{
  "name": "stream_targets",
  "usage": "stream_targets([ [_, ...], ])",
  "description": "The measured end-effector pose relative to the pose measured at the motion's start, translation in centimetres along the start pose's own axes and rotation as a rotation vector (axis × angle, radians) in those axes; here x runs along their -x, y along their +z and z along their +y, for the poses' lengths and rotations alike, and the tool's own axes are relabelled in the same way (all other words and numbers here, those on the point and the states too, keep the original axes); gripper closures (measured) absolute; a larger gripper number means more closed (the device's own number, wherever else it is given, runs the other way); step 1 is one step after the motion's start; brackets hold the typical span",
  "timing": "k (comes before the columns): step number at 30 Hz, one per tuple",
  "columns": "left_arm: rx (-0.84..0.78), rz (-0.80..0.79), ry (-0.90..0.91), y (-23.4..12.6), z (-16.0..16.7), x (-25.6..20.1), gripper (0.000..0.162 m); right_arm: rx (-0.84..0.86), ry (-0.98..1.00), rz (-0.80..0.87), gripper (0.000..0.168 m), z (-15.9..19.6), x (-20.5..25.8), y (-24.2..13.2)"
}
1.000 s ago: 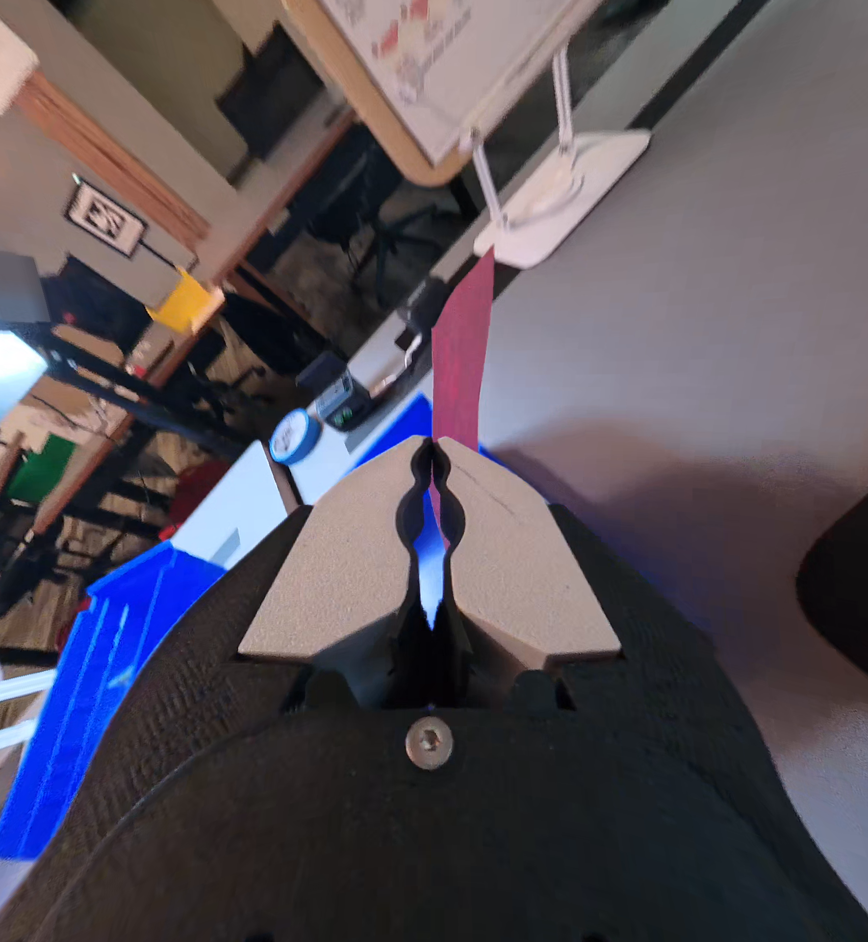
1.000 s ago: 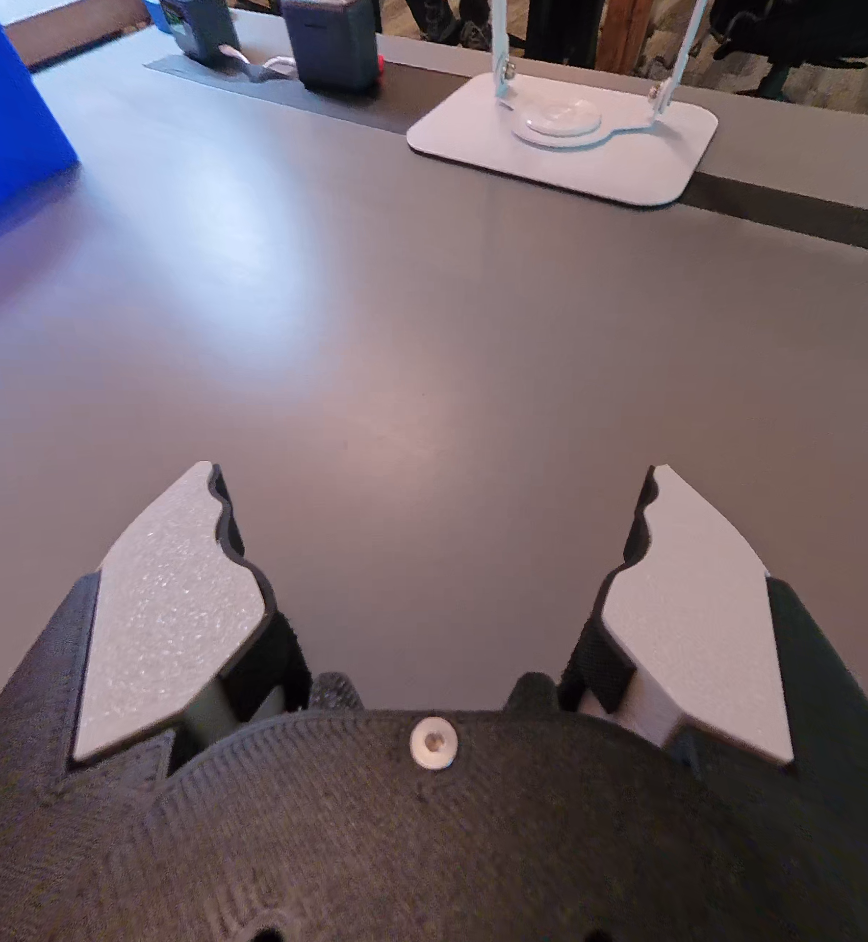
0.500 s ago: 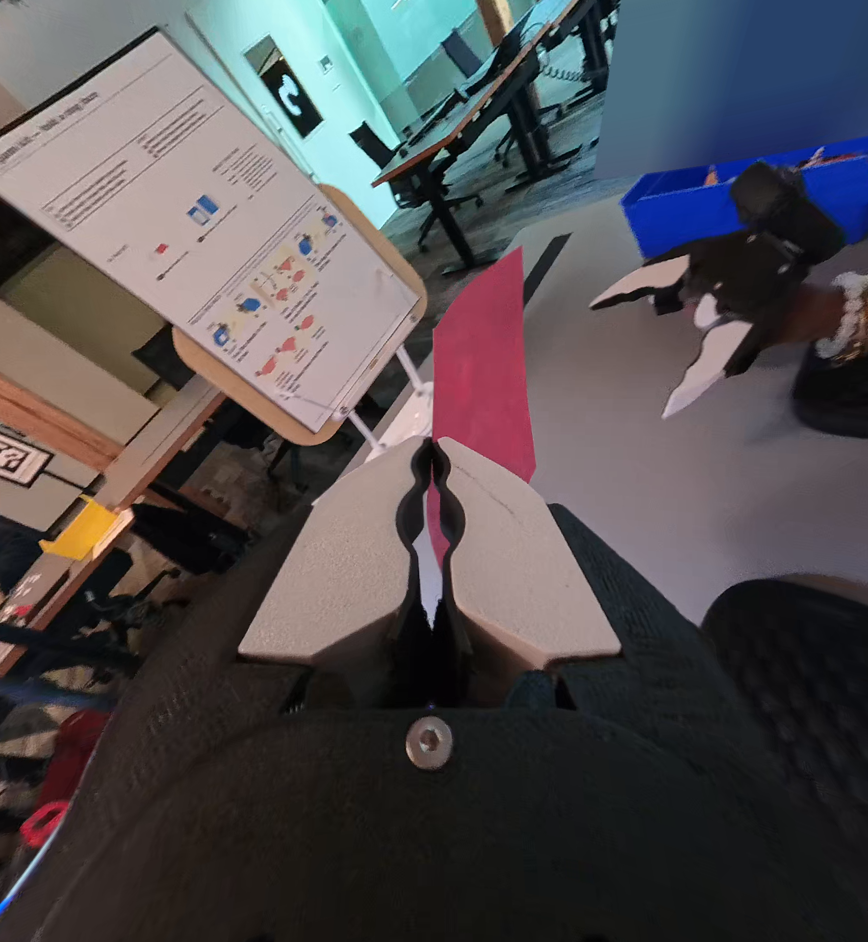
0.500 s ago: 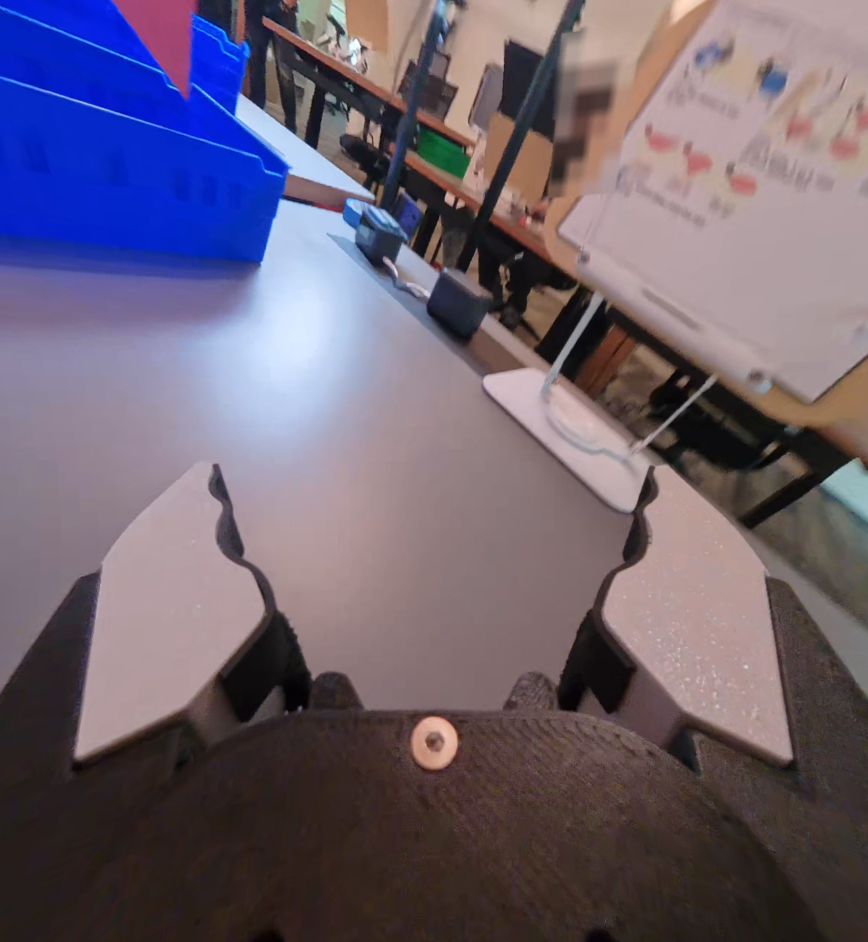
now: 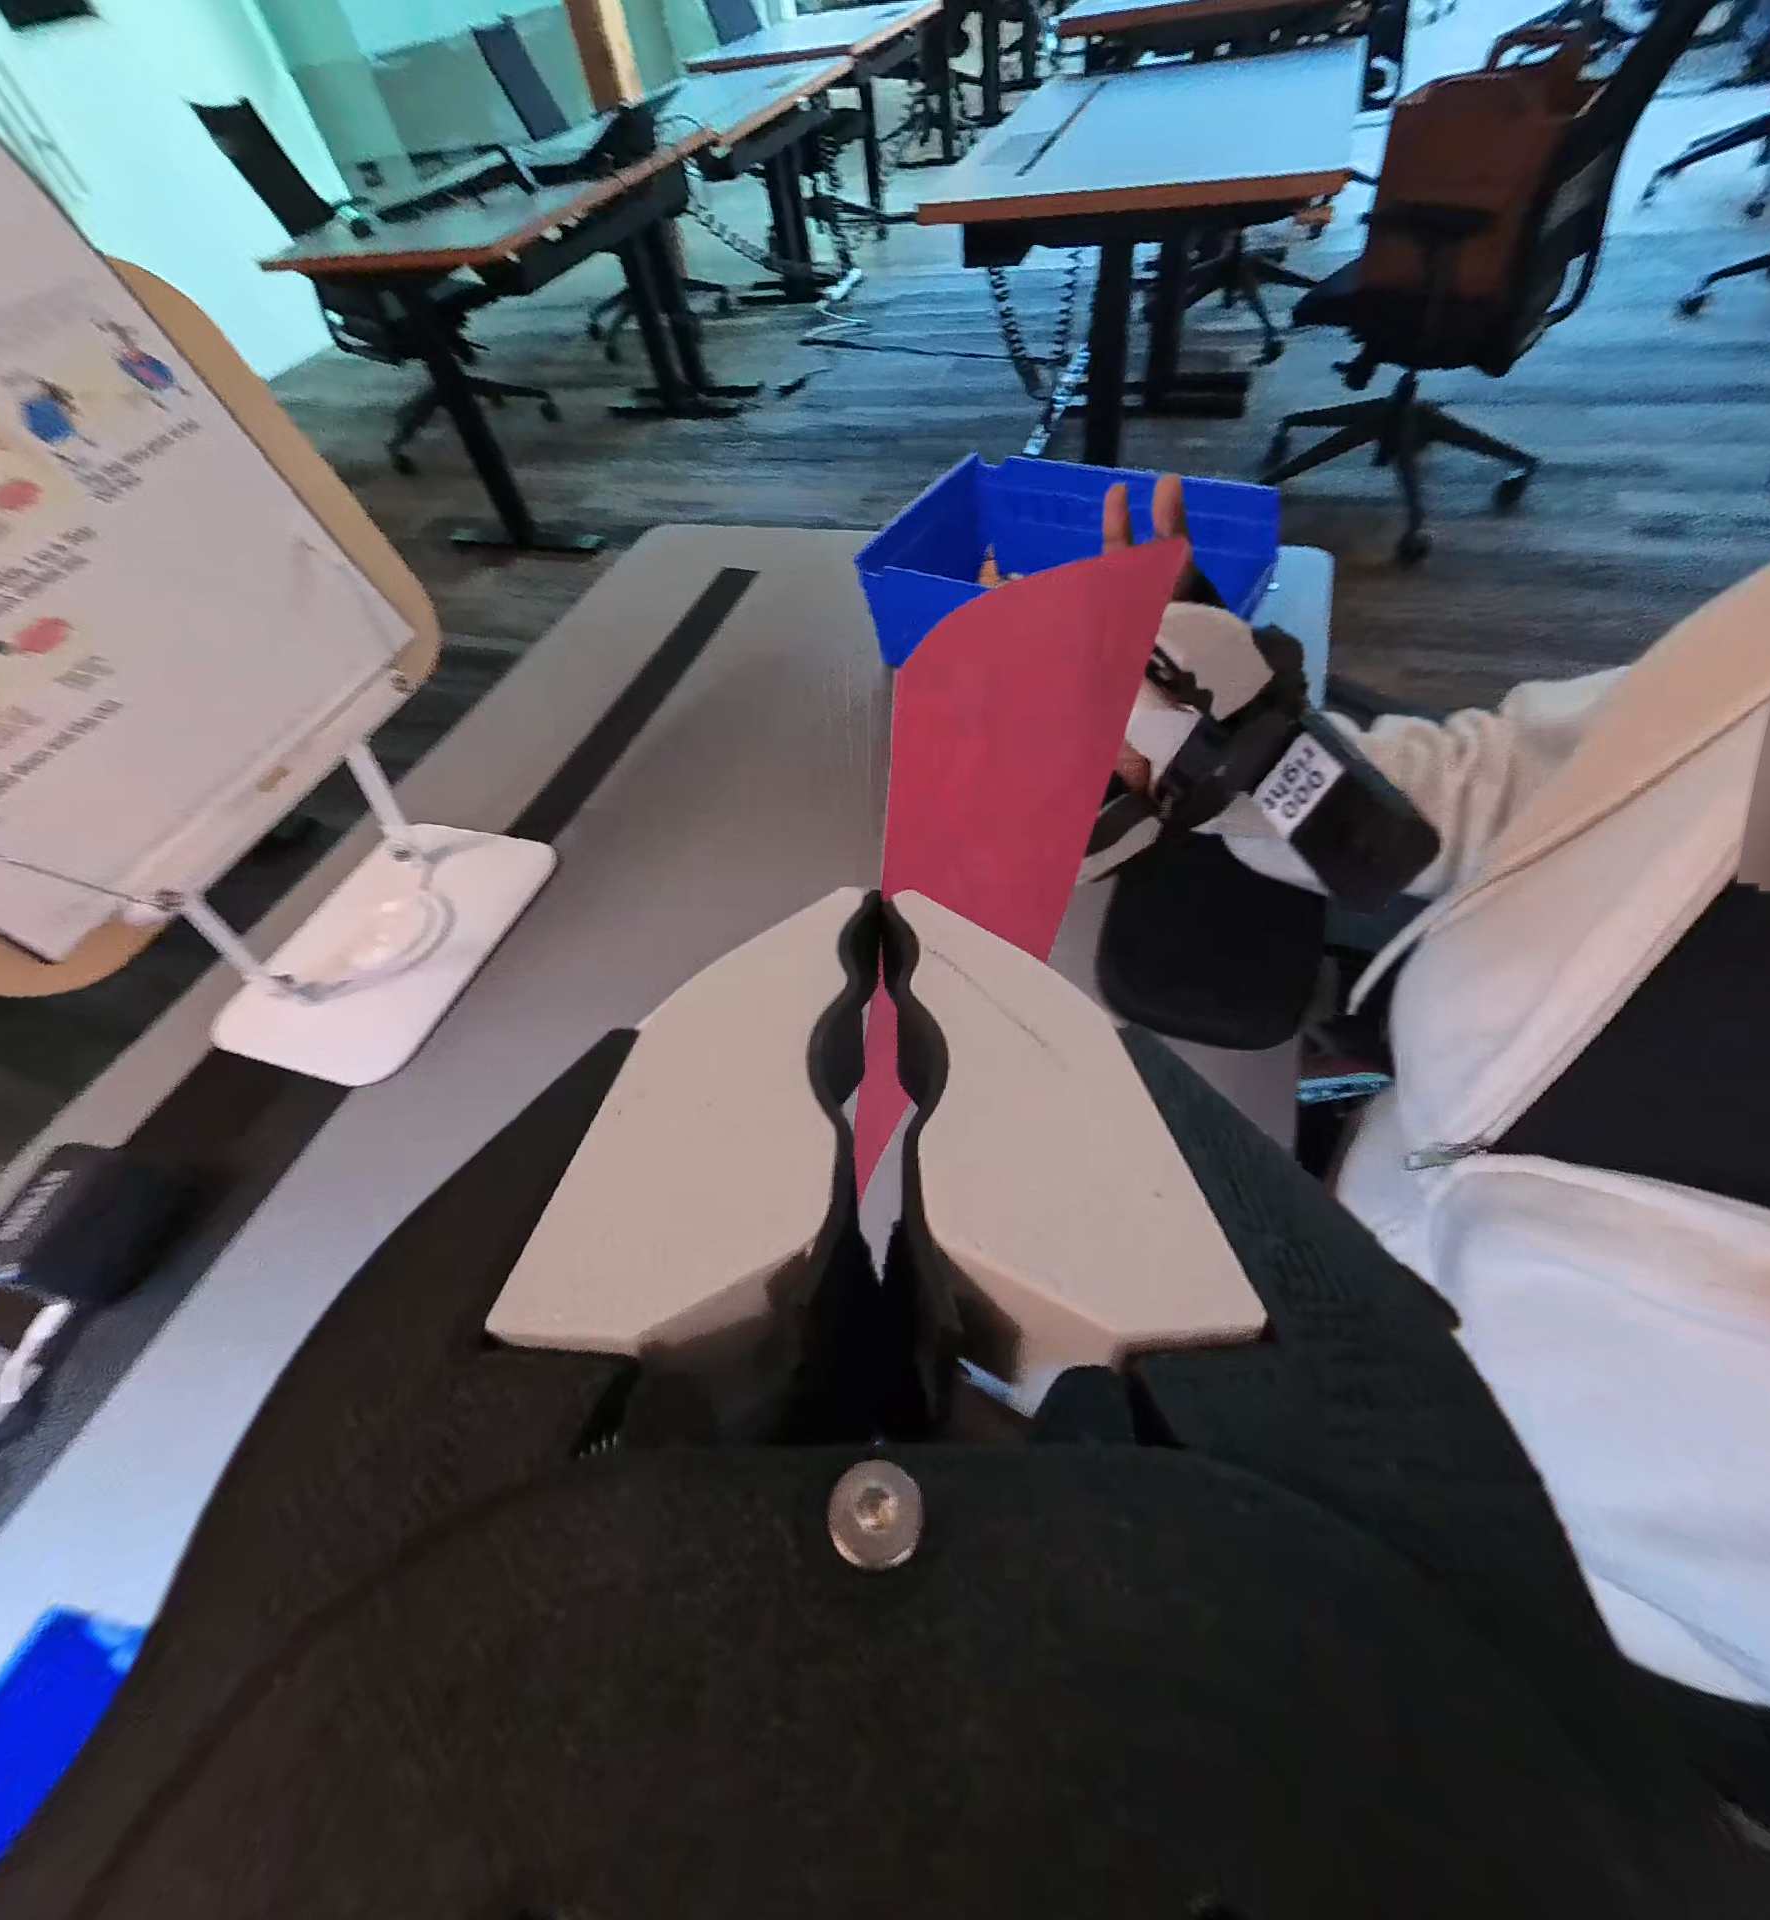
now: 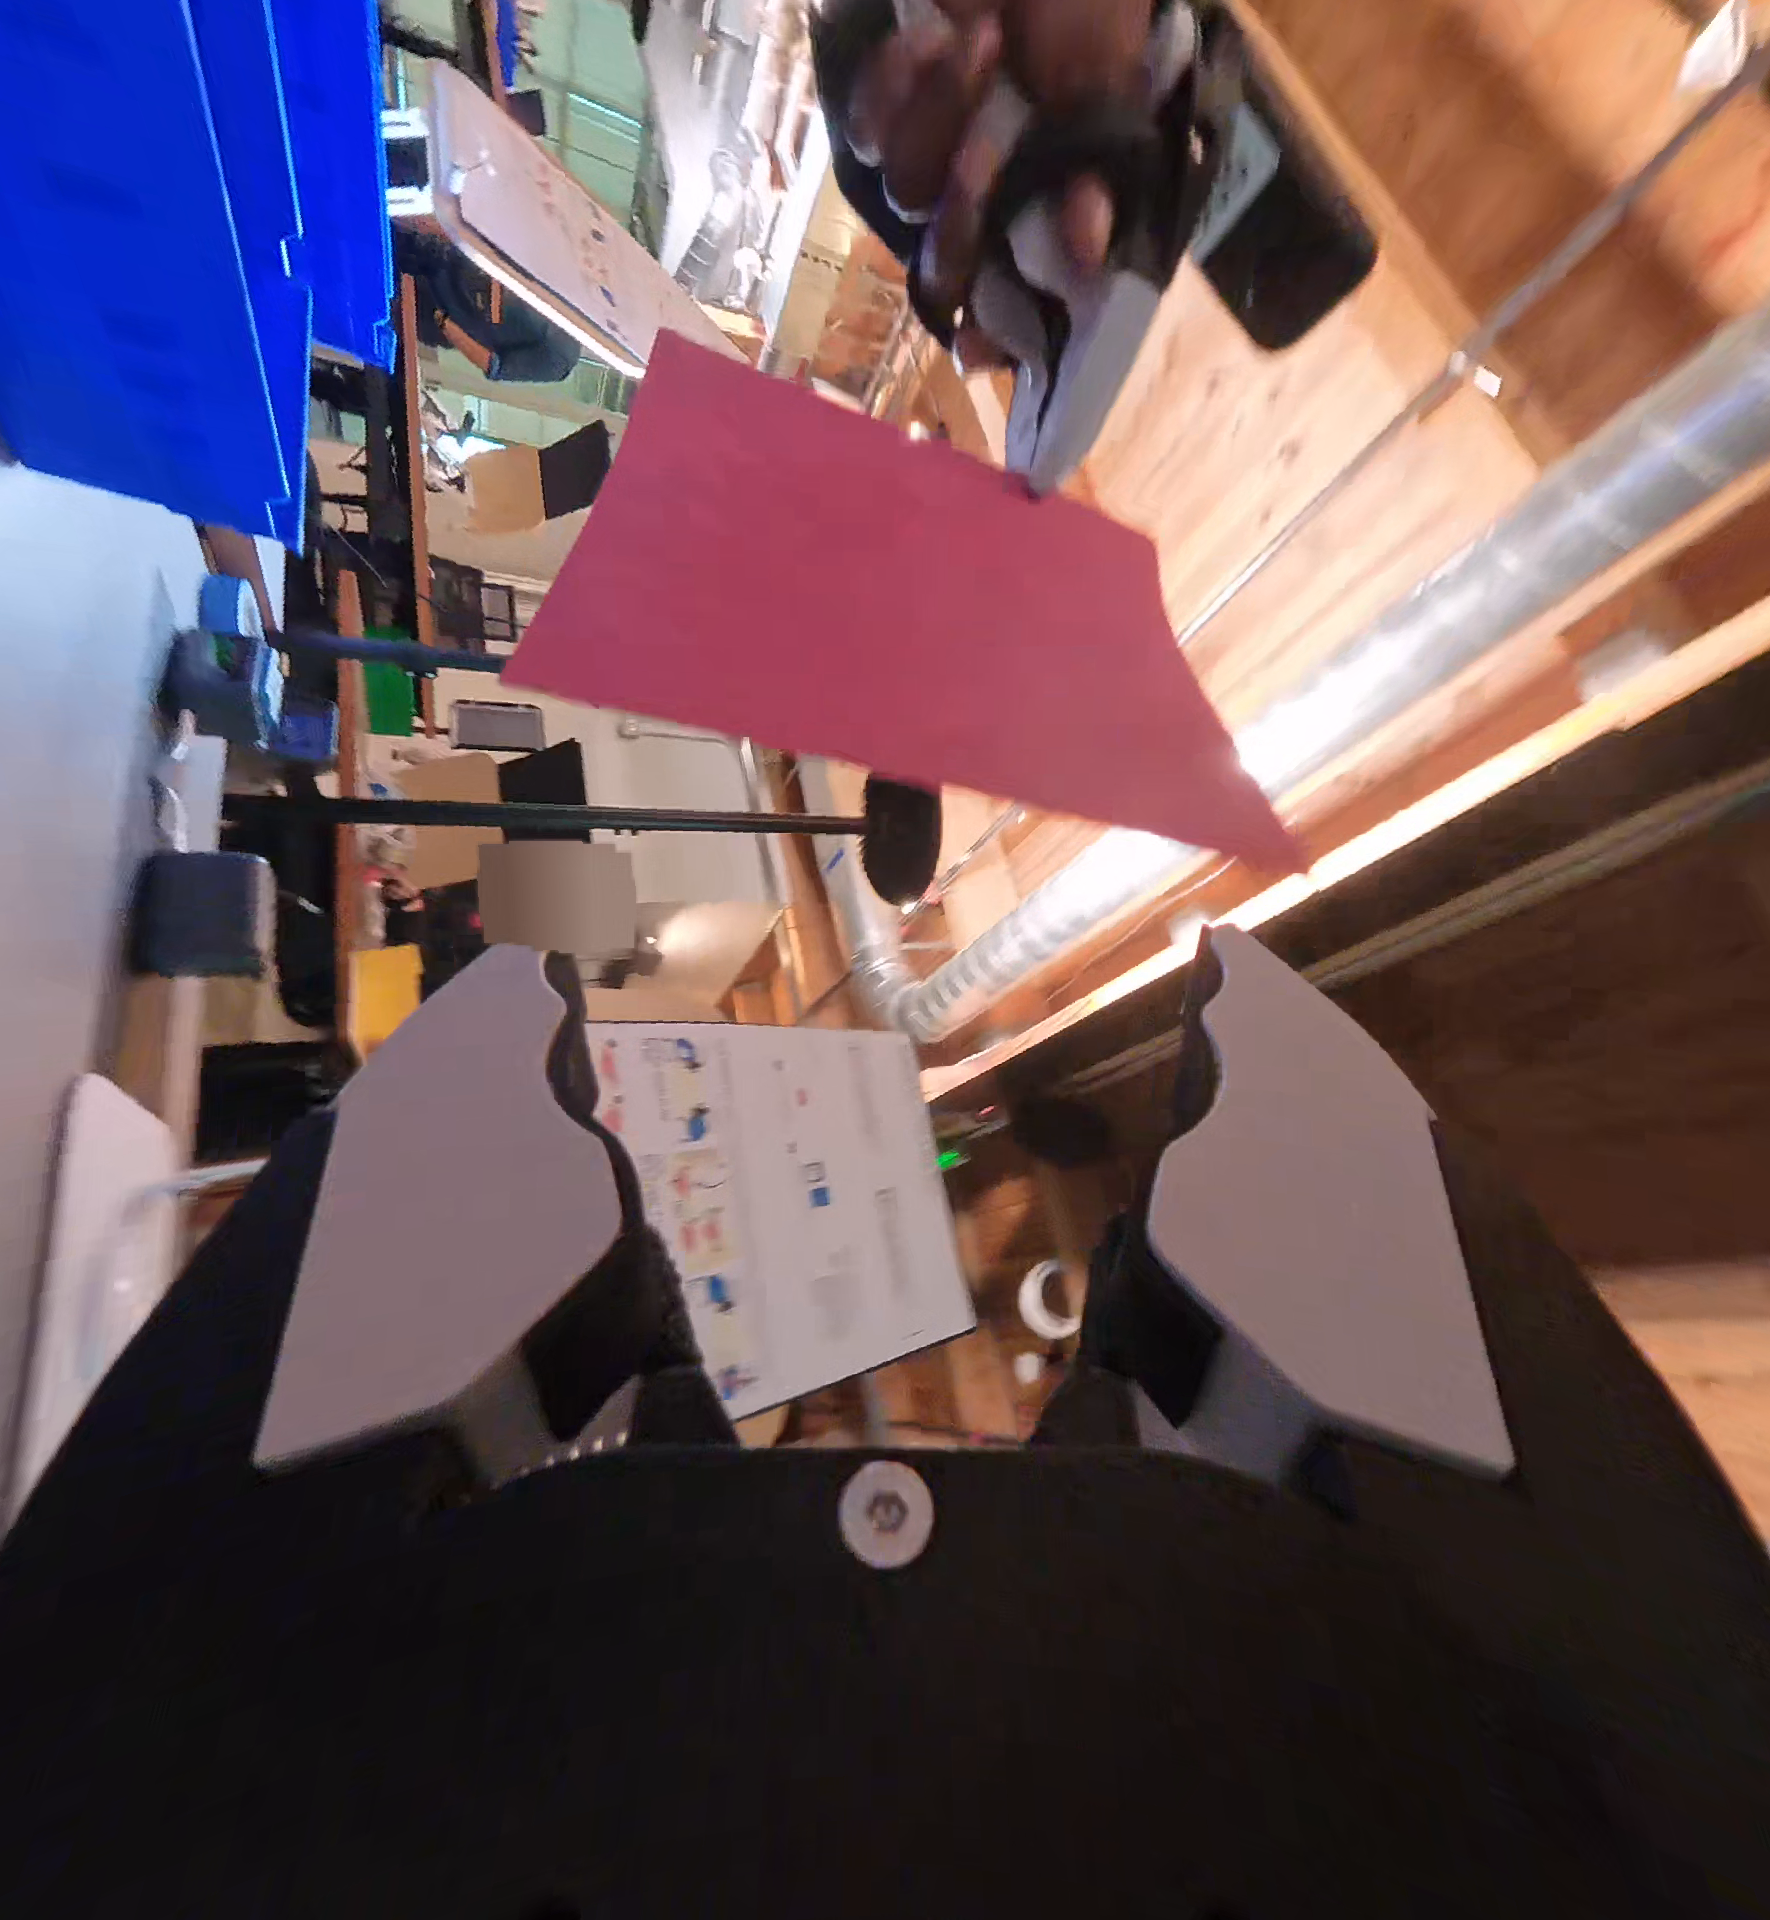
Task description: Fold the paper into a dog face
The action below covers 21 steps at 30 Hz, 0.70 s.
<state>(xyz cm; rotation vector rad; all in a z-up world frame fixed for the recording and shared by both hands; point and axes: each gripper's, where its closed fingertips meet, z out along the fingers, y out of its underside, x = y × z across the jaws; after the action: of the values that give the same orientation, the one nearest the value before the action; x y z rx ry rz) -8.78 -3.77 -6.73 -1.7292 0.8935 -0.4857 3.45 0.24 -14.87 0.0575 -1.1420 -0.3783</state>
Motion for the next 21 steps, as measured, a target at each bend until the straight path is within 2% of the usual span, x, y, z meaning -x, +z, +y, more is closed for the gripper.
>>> stream_targets([
  [4, 0.034, 0.053, -0.066, 1.7, 0.4, 0.5, 0.162, -0.073, -0.163, 0.016, 0.056, -1.1, -1.4, 0.6],
  [7, 0.048, 0.107, -0.116, 2.9, 0.7, 0.4, 0.162, -0.106, -0.276, -0.057, 0.066, -1.4, -0.4, 0.9],
  [8, 0.055, 0.122, -0.128, 3.2, 0.9, 0.4, 0.162, -0.109, -0.307, -0.082, 0.074, -1.4, 0.1, 1.0],
  [10, 0.071, 0.138, -0.137, 3.9, 1.3, 0.4, 0.162, -0.114, -0.328, -0.140, 0.103, -1.3, 1.2, 1.0],
  [13, 0.093, 0.161, -0.155, 4.7, 1.9, 0.5, 0.162, -0.119, -0.327, -0.209, 0.136, -1.1, 2.5, 0.9],
  [16, 0.098, 0.168, -0.165, 5.2, 2.3, 0.9, 0.162, -0.126, -0.269, -0.272, 0.168, -1.0, 3.8, 0.7],
  [21, 0.121, 0.108, -0.140, 5.6, 3.6, 3.0, 0.162, -0.140, 0.027, -0.404, 0.168, -1.5, 5.7, 0.2],
])
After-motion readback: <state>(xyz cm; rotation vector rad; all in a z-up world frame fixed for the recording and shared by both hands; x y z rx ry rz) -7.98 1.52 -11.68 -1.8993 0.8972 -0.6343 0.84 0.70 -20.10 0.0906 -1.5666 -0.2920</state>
